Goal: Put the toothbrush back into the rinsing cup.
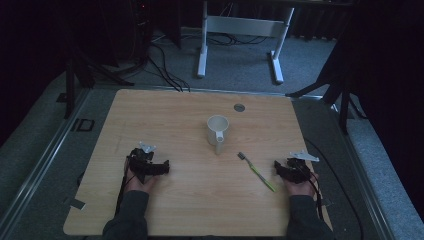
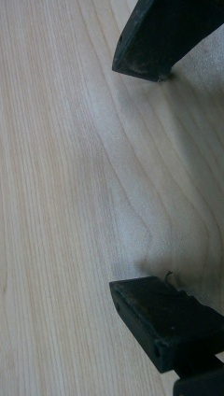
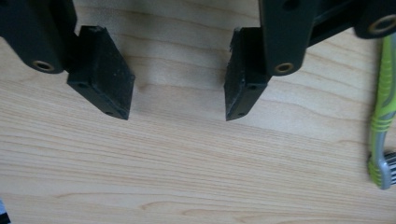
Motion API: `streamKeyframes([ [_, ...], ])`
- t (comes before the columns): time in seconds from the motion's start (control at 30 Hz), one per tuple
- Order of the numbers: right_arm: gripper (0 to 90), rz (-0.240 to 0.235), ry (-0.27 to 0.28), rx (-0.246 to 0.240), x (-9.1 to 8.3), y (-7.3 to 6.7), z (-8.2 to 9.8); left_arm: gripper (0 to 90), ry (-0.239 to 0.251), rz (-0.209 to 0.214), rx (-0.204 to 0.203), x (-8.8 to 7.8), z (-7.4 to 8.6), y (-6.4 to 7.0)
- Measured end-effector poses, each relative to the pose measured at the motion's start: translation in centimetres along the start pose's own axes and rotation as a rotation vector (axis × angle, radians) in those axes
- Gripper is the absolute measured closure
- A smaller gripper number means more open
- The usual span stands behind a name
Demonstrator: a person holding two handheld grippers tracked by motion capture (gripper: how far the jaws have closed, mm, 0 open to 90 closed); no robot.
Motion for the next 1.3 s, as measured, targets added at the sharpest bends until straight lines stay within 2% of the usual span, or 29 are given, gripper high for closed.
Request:
streamKeyframes([
  [0.1,51.2,-0.003,-0.003,-0.011,-0.1,-0.2,0.0,0.1,0.0,0.0,0.0,0.0,0.0,0.0],
  [0.17,52.8,-0.007,-0.005,-0.022,-0.3,-0.4,0.0,0.1,0.0,0.0,0.0,0.0,0.0,0.0],
  [0.27,53.6,-0.039,0.014,-0.032,-1.2,-1.1,-0.6,0.1,0.0,0.0,0.0,0.0,0.0,0.0],
  [0.47,54.3,-0.062,0.021,-0.086,-2.5,-2.5,-1.5,0.1,0.0,0.0,0.0,0.0,0.0,0.0],
  [0.6,57.5,-0.082,0.009,-0.119,-3.1,-3.4,-1.8,0.1,0.0,0.0,0.0,0.0,0.0,0.0],
  [0.87,61.3,-0.123,-0.026,-0.147,-4.4,-4.4,-2.3,0.1,0.0,0.0,0.0,0.0,0.0,0.0],
  [1.03,63.5,-0.129,-0.036,-0.182,-5.3,-4.9,-3.0,0.1,0.0,0.0,0.0,0.0,0.0,0.0],
  [1.3,67.0,-0.154,-0.073,-0.205,-6.6,-6.0,-4.3,0.1,0.0,0.0,0.0,0.0,0.0,0.0],
])
Point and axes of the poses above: each handheld gripper's, and its own axes: x roughly forward along the jaws, z roughly out of its underside, y roughly to its right, the point moved 8 cm from there along x, roughly forward along the jaws, and after that the axes turned 8 degrees about x, right-handed, at the moved point
